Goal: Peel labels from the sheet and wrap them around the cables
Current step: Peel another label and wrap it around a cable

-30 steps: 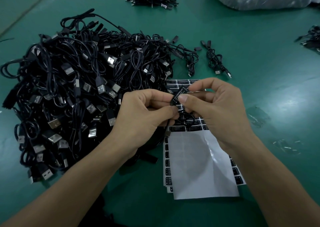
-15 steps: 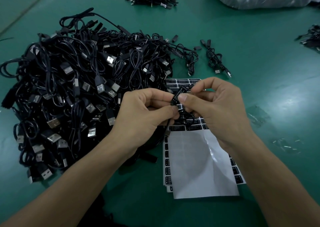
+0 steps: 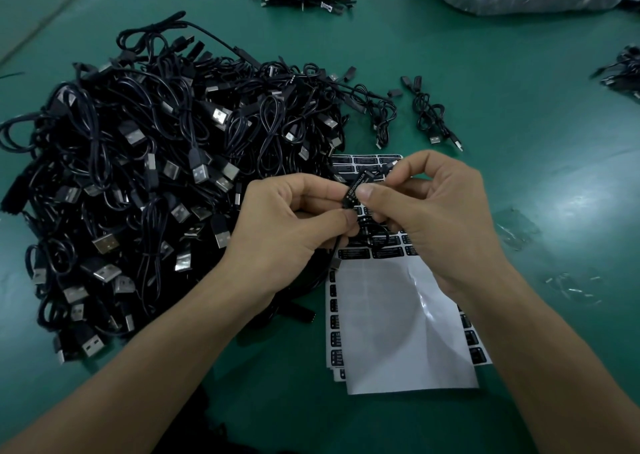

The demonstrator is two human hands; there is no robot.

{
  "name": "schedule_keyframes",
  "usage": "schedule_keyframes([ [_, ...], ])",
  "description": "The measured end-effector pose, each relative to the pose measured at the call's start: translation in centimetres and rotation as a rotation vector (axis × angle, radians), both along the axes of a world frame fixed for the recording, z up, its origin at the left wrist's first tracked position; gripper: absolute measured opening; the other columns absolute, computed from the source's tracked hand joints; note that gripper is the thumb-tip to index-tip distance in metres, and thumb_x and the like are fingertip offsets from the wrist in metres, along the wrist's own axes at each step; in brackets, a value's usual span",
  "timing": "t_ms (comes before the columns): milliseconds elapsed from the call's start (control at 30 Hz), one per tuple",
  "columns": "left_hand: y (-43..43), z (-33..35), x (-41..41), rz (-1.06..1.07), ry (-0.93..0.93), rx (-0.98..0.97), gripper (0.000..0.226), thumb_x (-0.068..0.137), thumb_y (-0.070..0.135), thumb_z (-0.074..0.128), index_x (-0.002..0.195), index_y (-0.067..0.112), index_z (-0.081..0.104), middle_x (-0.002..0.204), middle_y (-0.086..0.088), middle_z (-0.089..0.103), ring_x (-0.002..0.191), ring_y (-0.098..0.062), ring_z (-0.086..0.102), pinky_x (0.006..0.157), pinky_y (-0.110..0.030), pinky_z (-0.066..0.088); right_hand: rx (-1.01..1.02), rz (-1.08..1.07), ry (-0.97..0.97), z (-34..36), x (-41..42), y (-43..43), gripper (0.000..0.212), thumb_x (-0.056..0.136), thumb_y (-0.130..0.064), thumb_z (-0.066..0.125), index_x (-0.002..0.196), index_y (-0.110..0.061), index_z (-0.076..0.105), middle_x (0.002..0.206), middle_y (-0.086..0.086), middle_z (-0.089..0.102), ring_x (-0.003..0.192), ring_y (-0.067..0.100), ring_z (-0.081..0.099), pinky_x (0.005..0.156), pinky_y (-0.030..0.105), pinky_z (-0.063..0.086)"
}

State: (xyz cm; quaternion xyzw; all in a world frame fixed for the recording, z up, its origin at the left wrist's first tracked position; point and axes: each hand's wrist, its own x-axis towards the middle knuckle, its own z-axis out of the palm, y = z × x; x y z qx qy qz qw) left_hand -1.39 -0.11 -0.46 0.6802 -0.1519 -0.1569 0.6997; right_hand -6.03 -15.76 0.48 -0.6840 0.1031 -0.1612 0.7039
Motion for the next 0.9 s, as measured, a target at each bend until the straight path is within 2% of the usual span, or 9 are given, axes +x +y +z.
schedule_keyframes([
  [767,0.07,-0.25,0.09,-0.001,-0.005,0.027,0.014,0.081,-0.001,0.077,0.09,0.01,0.076,0.076,-0.01,0.076,0.07,-0.02,0.075,0.069,-0.034,0.064,-0.086,-0.045,0.012,-0.31,0.07,-0.09,0.031,0.075,-0.003,0.085,0.07,-0.017,0.058,0.059,0.003,0.066,0.052,0.011,0.061,0.052,0.02,0.048],
  [900,0.04,-0.25,0.08,-0.004,-0.008,0.034,0.015,0.08,-0.001,0.078,0.09,0.009,0.076,0.077,-0.011,0.077,0.071,-0.021,0.075,0.069,-0.033,0.064,-0.126,-0.069,0.022,-0.4,0.04,-0.1,0.031,0.073,-0.008,0.087,0.067,-0.021,0.059,0.059,0.001,0.066,0.053,0.012,0.062,0.056,0.025,0.05],
])
